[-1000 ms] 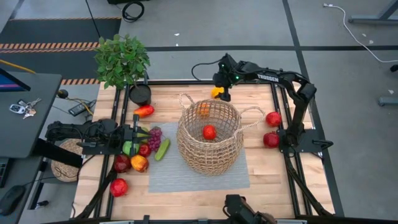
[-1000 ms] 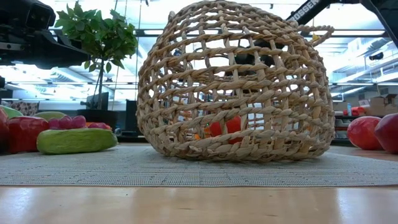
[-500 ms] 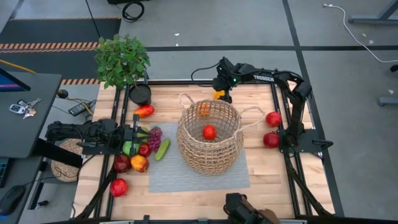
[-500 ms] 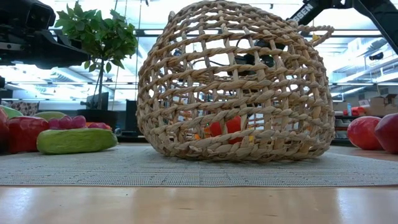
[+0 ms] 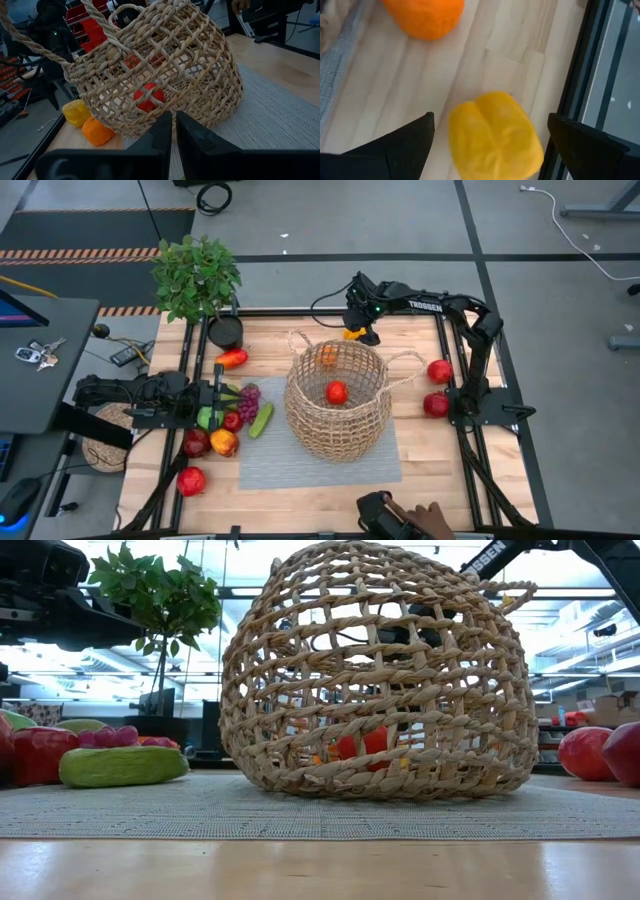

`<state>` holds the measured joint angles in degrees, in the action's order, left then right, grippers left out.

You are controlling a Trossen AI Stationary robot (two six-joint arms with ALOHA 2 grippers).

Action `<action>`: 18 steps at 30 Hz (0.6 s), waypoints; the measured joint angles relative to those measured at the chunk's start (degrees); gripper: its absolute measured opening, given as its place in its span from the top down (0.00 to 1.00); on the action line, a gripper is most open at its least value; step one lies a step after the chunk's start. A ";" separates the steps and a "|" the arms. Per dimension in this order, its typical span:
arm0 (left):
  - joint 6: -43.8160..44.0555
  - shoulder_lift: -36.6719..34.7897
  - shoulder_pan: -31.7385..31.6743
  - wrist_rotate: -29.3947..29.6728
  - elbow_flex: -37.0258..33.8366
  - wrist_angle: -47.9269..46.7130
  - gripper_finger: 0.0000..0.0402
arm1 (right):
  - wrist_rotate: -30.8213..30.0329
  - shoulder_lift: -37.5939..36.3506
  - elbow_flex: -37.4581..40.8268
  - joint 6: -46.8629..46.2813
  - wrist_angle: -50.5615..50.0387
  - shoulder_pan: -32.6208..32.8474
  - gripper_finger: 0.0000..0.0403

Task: Build produce basket
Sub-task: Put the yellow bell pepper into the brown basket

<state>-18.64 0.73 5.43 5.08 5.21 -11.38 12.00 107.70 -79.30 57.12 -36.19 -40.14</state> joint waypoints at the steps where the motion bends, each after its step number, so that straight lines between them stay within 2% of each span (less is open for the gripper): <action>1: 0.00 -0.01 0.00 0.00 0.00 0.02 0.93 | 0.07 0.00 0.37 0.09 0.78 0.00 0.03; 6: -0.01 0.00 0.01 0.00 0.00 0.00 0.93 | 0.47 0.02 3.03 0.50 1.22 -0.26 0.03; 12: -0.01 0.00 0.00 0.00 0.00 0.00 0.91 | -2.31 0.09 6.90 1.61 7.08 -0.33 0.03; 18: -0.01 0.00 0.01 0.00 0.00 0.01 0.91 | -5.35 0.09 7.49 4.12 6.86 -0.37 0.05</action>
<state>-18.65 0.73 5.44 5.08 5.21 -11.36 6.66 107.79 -71.81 61.24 -29.34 -40.51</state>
